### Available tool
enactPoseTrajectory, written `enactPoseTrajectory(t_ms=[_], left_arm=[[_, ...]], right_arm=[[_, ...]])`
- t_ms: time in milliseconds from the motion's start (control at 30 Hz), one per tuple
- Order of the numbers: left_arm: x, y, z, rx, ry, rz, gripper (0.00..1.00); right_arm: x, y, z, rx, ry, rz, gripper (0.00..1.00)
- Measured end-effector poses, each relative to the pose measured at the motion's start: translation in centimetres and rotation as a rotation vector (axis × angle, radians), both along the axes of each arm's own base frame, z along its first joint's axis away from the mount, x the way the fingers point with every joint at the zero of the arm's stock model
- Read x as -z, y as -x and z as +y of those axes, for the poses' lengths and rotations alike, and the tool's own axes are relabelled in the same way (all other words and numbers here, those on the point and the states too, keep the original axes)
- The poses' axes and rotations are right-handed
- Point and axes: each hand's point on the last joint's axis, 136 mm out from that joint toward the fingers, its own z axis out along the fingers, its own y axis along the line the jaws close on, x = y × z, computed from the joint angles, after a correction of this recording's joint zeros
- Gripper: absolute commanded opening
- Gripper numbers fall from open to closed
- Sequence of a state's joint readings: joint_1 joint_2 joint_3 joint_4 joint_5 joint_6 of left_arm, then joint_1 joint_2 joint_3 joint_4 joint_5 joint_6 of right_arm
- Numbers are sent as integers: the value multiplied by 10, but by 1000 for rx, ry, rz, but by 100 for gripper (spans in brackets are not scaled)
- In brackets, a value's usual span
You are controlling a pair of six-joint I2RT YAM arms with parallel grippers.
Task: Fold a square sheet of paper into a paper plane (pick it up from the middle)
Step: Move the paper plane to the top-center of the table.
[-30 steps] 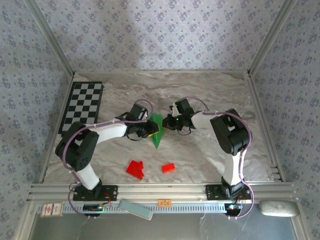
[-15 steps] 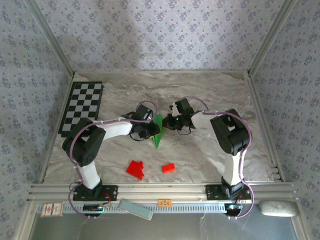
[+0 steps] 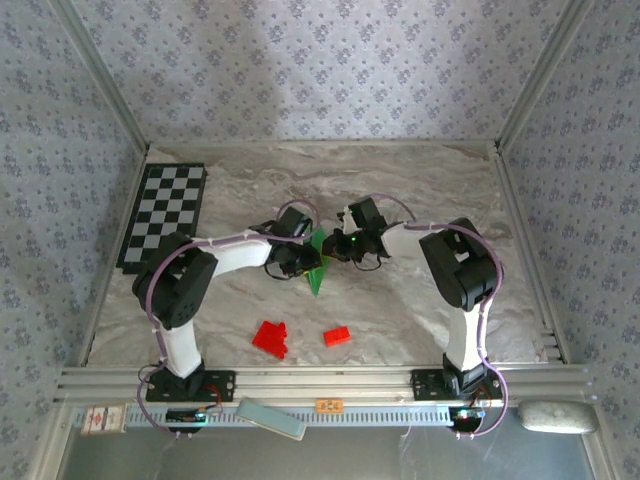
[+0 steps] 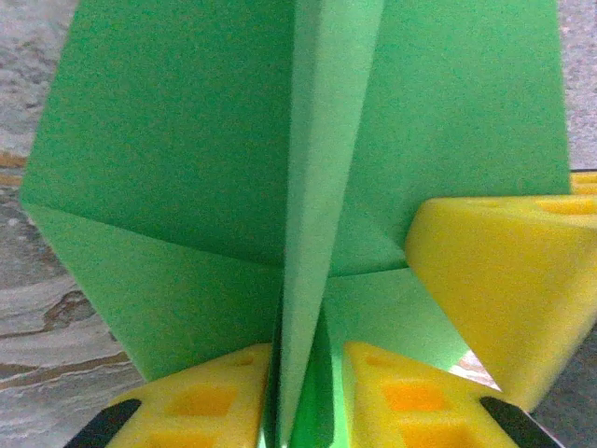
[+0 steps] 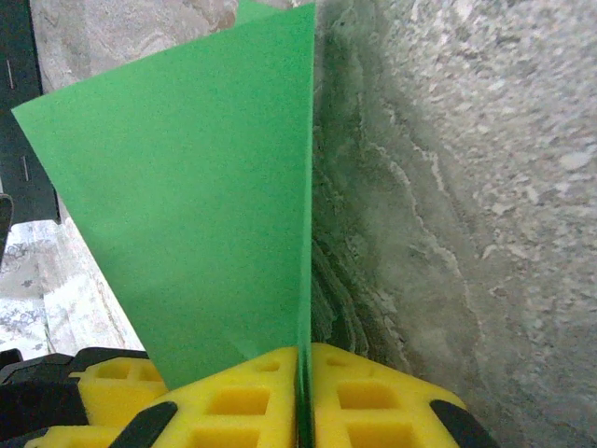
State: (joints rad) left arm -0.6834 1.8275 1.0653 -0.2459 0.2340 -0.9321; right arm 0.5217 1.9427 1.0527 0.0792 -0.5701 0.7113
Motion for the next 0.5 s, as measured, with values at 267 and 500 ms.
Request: enactPoseTrajectory(t_ms=[267,500], left_arm=[[4,3,2,10,-73,17,14],[5,4,3,30,-122,21,7]], right_arm=[[1,0,0,-2,-1,3,13],[1,-1,-3,10,4,10,25]])
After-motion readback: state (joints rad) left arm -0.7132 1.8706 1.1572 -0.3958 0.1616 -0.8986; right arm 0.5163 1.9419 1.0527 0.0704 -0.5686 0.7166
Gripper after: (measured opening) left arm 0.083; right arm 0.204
